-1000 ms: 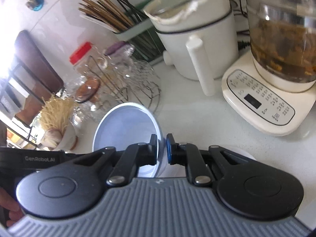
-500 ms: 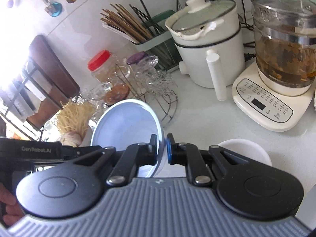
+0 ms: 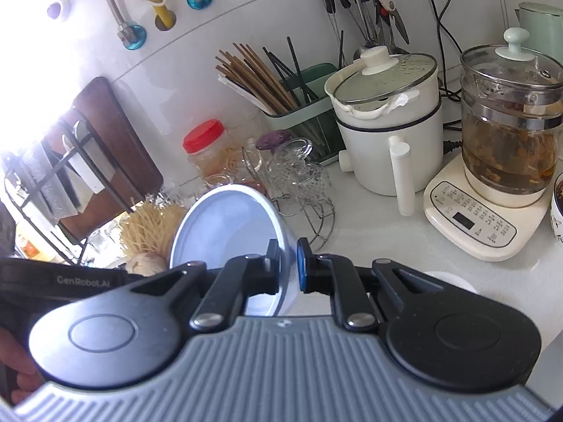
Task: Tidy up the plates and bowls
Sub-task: 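Lift the translucent bowl and carry it over the first translucent bowl, then lower the bowl into the first translucent bowl and open the left gripper, then withdraw the left gripper from the nested translucent bowls, then move the left gripper to the rim of the small white bowl, then close the left gripper on the rim of the small white bowl, then lift the white bowl and carry it over the nested translucent bowls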
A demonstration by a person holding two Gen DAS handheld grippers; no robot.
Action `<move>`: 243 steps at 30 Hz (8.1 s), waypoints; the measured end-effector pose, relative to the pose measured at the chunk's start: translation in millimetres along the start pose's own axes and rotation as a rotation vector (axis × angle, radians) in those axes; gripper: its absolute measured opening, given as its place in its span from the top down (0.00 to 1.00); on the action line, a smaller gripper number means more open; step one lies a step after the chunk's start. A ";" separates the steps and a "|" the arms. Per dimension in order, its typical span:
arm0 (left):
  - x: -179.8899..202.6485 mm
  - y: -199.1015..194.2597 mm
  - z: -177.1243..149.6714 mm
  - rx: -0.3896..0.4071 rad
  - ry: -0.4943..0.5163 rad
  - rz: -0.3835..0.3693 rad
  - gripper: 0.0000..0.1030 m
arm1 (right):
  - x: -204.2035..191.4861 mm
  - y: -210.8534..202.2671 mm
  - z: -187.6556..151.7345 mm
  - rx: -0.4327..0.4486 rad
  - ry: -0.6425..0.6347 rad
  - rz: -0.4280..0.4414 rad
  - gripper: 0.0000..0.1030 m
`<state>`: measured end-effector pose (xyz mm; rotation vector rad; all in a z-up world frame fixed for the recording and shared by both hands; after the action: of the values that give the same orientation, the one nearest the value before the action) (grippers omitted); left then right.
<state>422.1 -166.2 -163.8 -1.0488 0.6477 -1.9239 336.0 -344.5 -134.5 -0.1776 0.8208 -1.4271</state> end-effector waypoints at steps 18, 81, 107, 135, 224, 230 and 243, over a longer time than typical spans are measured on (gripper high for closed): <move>-35.7 -1.2 -50.1 -0.034 -0.042 0.031 0.91 | -5.8 7.7 -55.6 -0.105 0.053 0.016 0.88; -2.0 -28.8 -52.1 0.023 0.141 0.094 0.71 | -2.0 -30.0 -38.9 0.026 0.012 -0.066 0.41; 66.0 -16.2 -78.6 -0.019 0.313 -0.028 0.70 | 34.4 -100.1 -59.6 0.130 0.084 -0.252 0.41; 133.1 72.1 -80.7 -0.165 0.418 -0.034 0.70 | 139.0 -110.0 -82.1 0.081 0.309 -0.377 0.41; 93.3 125.2 -42.6 -0.219 0.160 -0.056 0.91 | 148.4 -13.7 -67.9 -0.129 0.469 -0.128 0.88; 84.3 100.8 -36.5 -0.190 0.154 -0.066 0.91 | 129.2 -19.7 -61.0 -0.110 0.450 -0.106 0.88; 54.5 44.7 -17.7 -0.083 0.117 -0.049 0.91 | 77.0 -17.5 -39.2 -0.096 0.359 -0.050 0.88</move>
<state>409.1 -235.1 -182.9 -1.0167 0.7799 -2.0271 293.1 -404.3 -183.1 -0.0129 1.1866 -1.4891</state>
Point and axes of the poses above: each gripper's, at about its wrist camera, not at the fingertips, and y roughly the way its jaws point, x to its right, z to its top, the point moved 9 cm from there along y, roughly the way its jaws point, and after that the axes turned 1 degree about y, right-handed, at the moved point
